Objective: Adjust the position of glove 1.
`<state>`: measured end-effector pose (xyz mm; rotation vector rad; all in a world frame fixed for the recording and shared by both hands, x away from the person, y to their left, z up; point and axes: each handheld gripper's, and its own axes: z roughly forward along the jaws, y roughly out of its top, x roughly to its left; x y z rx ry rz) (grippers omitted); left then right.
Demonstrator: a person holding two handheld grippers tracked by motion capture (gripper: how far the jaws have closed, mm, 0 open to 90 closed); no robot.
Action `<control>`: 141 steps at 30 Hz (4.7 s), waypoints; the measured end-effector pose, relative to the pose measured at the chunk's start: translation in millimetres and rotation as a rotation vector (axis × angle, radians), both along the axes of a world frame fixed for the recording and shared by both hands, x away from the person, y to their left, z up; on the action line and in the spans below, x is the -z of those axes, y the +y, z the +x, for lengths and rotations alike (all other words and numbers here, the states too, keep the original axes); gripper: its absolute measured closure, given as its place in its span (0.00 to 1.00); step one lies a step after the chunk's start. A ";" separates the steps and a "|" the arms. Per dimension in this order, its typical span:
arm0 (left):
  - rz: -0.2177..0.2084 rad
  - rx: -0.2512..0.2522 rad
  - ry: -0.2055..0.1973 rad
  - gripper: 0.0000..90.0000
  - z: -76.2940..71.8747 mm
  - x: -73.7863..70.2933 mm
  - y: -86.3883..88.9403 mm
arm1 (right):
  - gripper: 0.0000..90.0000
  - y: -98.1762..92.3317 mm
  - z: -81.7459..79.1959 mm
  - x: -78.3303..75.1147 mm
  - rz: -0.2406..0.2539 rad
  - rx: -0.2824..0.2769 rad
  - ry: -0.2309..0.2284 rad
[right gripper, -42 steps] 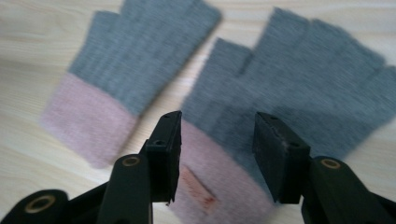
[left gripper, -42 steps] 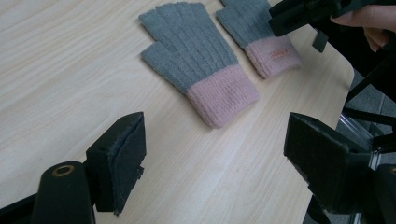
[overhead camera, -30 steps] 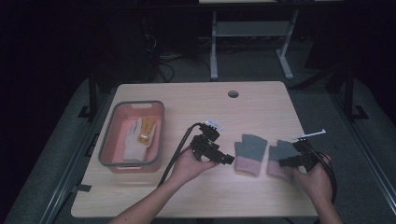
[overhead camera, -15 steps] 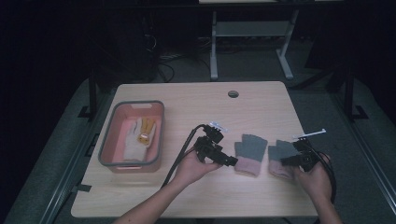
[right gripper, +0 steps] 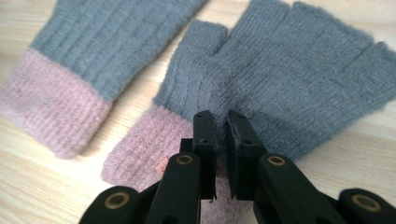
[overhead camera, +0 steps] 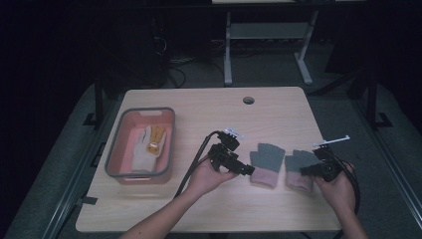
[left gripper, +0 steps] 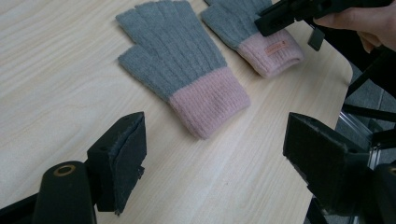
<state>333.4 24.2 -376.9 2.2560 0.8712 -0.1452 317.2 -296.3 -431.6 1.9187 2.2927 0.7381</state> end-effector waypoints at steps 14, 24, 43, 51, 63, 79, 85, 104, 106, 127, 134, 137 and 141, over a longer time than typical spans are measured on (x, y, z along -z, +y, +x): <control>0.001 -0.006 -0.009 0.24 -0.2 -2.4 2.6 | 0.92 25.8 -0.2 -36.1 0.021 -0.070 -0.067; 0.006 -0.008 -0.016 0.24 -0.5 -1.4 2.9 | 0.92 51.7 9.4 -43.4 0.046 -0.102 -0.072; 0.011 -0.020 -0.009 0.24 0.4 6.8 7.1 | 0.92 91.5 27.1 -27.6 0.043 -0.106 -0.032; 0.016 -0.030 -0.002 0.24 2.0 11.6 9.0 | 0.91 99.2 30.0 -11.6 0.045 -0.088 0.008; 0.020 -0.049 0.026 0.27 7.1 27.1 -2.8 | 0.71 84.6 25.6 -10.5 0.104 -0.052 -0.006; -0.020 -0.105 0.135 0.42 24.6 62.2 -29.9 | 0.58 53.1 20.5 0.1 0.196 0.010 -0.001; -0.015 -0.106 0.149 0.48 25.9 69.1 -34.4 | 0.58 50.8 21.1 8.3 0.218 0.019 0.022; -0.026 -0.099 0.208 0.52 25.8 79.4 -39.3 | 0.67 46.8 18.7 29.8 0.333 0.074 0.037; -0.037 -0.093 0.224 0.55 27.3 80.6 -38.6 | 0.71 46.9 18.6 32.2 0.363 0.082 0.040; -0.116 -0.084 0.233 0.74 32.3 78.2 -32.2 | 0.87 41.8 18.3 30.4 0.434 0.040 0.025; -0.124 -0.089 0.219 0.74 31.6 70.5 -24.4 | 0.87 48.7 19.1 24.6 0.432 0.019 0.019; -0.126 -0.079 0.211 0.75 32.1 66.7 -19.3 | 0.87 52.6 19.7 19.1 0.425 0.010 0.013; -0.134 -0.084 0.201 0.74 31.4 60.6 -13.0 | 0.87 57.2 21.0 12.2 0.425 -0.008 -0.003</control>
